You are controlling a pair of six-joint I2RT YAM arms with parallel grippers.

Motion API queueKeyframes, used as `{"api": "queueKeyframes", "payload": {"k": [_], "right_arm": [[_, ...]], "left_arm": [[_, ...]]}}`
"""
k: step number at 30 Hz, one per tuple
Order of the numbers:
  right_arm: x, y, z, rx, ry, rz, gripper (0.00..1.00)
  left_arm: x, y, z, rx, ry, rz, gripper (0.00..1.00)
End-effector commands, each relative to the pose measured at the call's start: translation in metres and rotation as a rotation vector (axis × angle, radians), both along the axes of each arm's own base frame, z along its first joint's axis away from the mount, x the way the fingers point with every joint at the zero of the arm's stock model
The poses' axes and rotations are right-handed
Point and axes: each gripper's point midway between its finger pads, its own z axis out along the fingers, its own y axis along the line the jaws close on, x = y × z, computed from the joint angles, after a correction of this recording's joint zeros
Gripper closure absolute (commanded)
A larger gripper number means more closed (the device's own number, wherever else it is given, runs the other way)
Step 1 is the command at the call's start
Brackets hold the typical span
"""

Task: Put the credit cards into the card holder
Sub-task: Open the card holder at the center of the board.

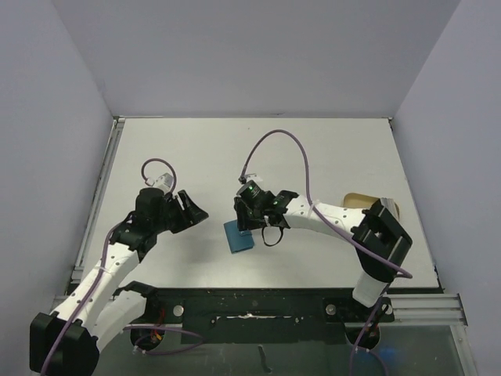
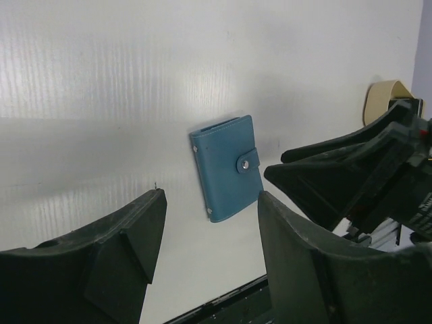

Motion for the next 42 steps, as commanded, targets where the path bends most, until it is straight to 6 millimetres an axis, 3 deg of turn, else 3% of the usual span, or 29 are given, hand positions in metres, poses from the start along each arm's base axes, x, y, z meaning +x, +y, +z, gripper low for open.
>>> {"api": "queueKeyframes", "payload": {"k": [1,16,23,38,42], "right_arm": [[0.005,0.004,0.000,-0.051,-0.017,-0.028,0.59],[0.000,0.028,-0.023,-0.105,0.024,0.039,0.59],[-0.007,0.019,-0.043,-0.213,0.066,0.045,0.60],[-0.005,0.018,-0.030,-0.221,0.008,0.042,0.98],[-0.004,0.019,-0.026,-0.205,-0.008,0.045,1.00]], "left_arm": [[0.010,0.013,0.035,0.051,-0.113,0.055,0.45],[0.007,0.012,0.026,0.030,-0.098,0.063,0.45],[0.005,0.003,0.011,-0.008,-0.049,0.041,0.45],[-0.002,-0.005,-0.009,-0.049,0.016,0.017,0.45],[-0.003,-0.007,-0.011,-0.060,0.026,0.015,0.45]]}}
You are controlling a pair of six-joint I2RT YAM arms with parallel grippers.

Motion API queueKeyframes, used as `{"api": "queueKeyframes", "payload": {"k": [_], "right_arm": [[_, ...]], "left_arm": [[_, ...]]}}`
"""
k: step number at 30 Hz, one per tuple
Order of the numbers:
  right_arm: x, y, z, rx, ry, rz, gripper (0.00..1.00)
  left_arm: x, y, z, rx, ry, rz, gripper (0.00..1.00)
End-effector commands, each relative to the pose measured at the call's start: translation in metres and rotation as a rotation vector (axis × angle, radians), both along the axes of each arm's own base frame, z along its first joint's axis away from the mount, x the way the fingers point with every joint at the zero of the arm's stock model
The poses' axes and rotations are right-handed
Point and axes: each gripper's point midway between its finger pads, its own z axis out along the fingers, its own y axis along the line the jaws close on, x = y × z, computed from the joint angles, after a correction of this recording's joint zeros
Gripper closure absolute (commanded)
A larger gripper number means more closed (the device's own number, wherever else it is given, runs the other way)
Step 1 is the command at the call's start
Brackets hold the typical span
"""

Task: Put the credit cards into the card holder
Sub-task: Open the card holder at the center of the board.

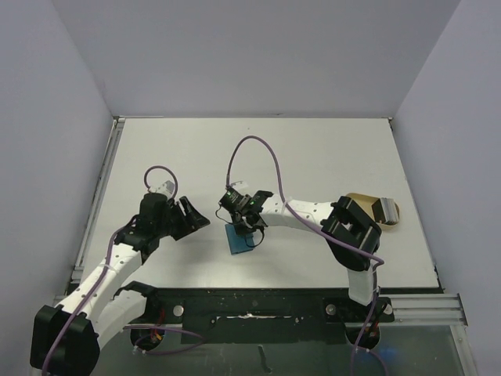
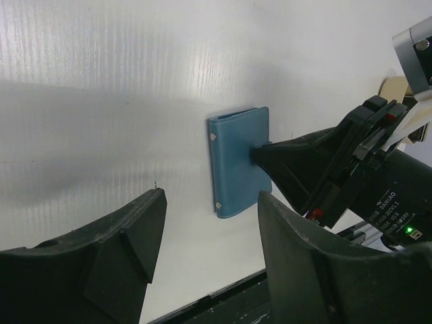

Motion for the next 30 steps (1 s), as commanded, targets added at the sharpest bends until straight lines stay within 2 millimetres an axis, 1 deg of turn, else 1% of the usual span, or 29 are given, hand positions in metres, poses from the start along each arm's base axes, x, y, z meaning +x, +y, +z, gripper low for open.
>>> {"api": "queueKeyframes", "payload": {"k": [1,6,9,12,14,17,19,24,28,30], "right_arm": [[0.004,0.005,0.020,0.038,-0.060,0.012,1.00],[0.005,0.006,0.023,0.076,-0.090,0.042,1.00],[0.004,0.011,0.027,0.136,-0.096,0.056,1.00],[0.005,0.012,0.030,0.191,-0.107,0.057,1.00],[0.005,0.012,0.032,0.240,-0.114,0.065,1.00],[0.006,0.015,0.035,0.370,-0.094,0.071,1.00],[0.005,0.012,0.036,0.432,-0.079,0.063,1.00],[0.005,0.004,0.041,0.550,-0.048,0.030,1.00],[0.005,-0.002,0.041,0.636,-0.024,0.021,1.00],[0.005,-0.005,0.039,0.635,-0.023,0.018,1.00]], "left_arm": [[0.007,-0.009,0.012,-0.048,-0.052,-0.020,0.45],[0.004,-0.013,0.008,-0.076,-0.041,-0.028,0.45],[0.000,-0.019,0.002,-0.107,-0.016,-0.043,0.45],[-0.001,-0.024,-0.002,-0.137,-0.010,-0.047,0.45],[-0.003,-0.028,-0.005,-0.169,-0.005,-0.049,0.45],[-0.007,-0.035,-0.012,-0.219,0.023,-0.064,0.46],[-0.009,-0.038,-0.018,-0.236,0.046,-0.072,0.46],[-0.011,-0.045,-0.025,-0.261,0.064,-0.088,0.46],[-0.010,-0.050,-0.024,-0.282,0.045,-0.101,0.46],[-0.009,-0.052,-0.024,-0.289,0.039,-0.105,0.46]]}}
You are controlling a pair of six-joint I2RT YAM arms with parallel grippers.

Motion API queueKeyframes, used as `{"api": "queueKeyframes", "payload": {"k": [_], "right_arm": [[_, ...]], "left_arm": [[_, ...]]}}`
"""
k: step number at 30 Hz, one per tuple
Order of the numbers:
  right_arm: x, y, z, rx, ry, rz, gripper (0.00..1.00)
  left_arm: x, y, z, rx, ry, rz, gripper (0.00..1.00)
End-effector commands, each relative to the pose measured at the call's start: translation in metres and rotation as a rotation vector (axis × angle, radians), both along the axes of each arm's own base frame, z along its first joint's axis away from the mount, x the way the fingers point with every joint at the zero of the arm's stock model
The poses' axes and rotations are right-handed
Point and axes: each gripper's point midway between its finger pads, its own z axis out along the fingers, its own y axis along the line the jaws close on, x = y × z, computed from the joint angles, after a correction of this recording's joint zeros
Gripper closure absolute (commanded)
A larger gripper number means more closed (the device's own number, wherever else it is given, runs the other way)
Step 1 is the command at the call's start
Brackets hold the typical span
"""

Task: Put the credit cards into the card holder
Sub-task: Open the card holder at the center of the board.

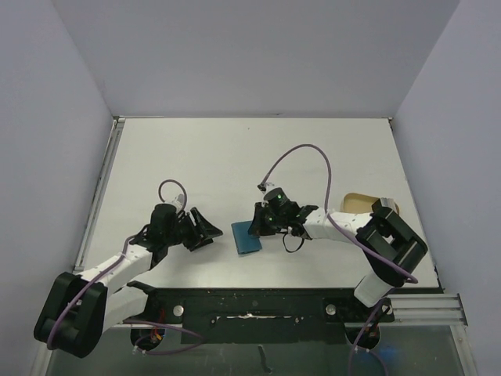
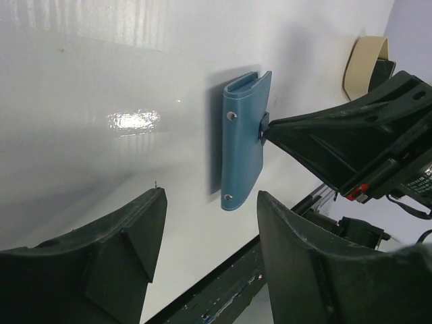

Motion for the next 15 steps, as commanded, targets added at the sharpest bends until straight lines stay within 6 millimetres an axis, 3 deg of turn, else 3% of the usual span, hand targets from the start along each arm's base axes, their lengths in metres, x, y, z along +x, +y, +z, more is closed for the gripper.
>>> {"api": "queueKeyframes", "payload": {"k": [1,8,15], "right_arm": [[0.008,0.019,0.033,0.167,-0.057,0.023,1.00],[0.008,0.010,0.029,0.213,-0.037,0.009,1.00],[0.005,-0.001,0.024,0.204,-0.022,-0.012,1.00]], "left_arm": [[0.013,-0.015,0.020,-0.075,-0.100,-0.028,0.45],[0.016,-0.033,0.024,-0.114,-0.130,-0.078,0.45],[0.018,-0.042,0.014,-0.103,-0.104,-0.098,0.45]]}}
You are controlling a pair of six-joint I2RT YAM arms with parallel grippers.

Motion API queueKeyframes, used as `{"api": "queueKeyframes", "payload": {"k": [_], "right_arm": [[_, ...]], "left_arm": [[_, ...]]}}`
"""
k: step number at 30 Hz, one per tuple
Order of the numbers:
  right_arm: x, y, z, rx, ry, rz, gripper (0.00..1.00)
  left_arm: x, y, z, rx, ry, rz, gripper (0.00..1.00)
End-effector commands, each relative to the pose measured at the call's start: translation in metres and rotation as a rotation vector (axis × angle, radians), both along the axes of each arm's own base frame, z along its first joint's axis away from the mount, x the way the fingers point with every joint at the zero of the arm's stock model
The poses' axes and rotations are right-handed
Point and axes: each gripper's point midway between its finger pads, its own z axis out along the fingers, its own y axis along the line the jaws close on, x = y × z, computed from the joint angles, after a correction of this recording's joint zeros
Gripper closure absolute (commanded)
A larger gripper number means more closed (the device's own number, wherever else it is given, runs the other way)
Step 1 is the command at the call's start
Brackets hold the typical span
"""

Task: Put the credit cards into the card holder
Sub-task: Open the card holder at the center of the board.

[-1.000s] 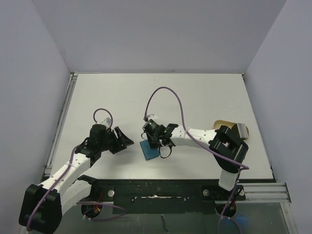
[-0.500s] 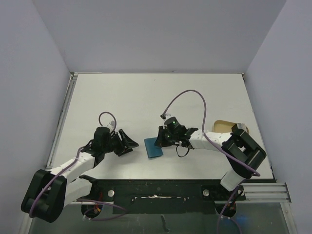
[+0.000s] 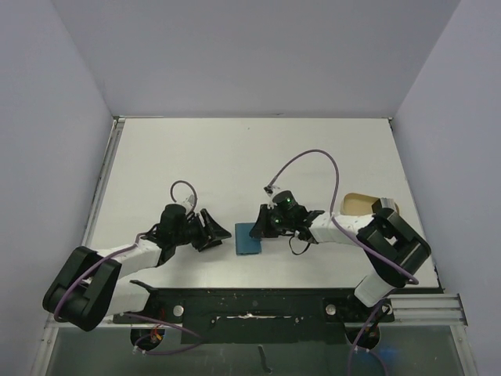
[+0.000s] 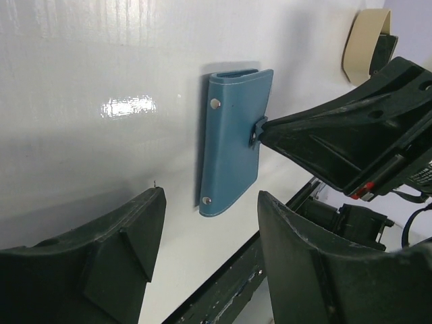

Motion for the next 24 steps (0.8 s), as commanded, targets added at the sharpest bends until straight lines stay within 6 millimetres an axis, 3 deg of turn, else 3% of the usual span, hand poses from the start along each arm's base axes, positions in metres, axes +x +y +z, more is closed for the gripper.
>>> {"api": "queueKeyframes", "payload": {"k": [1,3,6,15,24], "right_arm": [[0.010,0.005,0.033,0.057,-0.081,-0.006,1.00],[0.013,0.007,0.040,-0.022,-0.109,-0.009,1.00],[0.014,0.006,0.048,-0.164,-0.142,-0.037,0.90],[0.008,0.011,0.052,-0.394,-0.170,-0.100,0.73],[0.008,0.006,0.035,-0.523,-0.116,-0.129,0.66]], "left_arm": [[0.016,-0.016,0.025,-0.058,-0.095,-0.024,0.45],[0.019,-0.014,0.026,-0.052,-0.106,-0.005,0.45],[0.020,-0.010,0.033,-0.038,-0.130,0.016,0.45],[0.022,0.017,0.052,0.073,-0.212,0.114,0.44],[0.018,0.027,0.059,0.107,-0.241,0.131,0.43]]}}
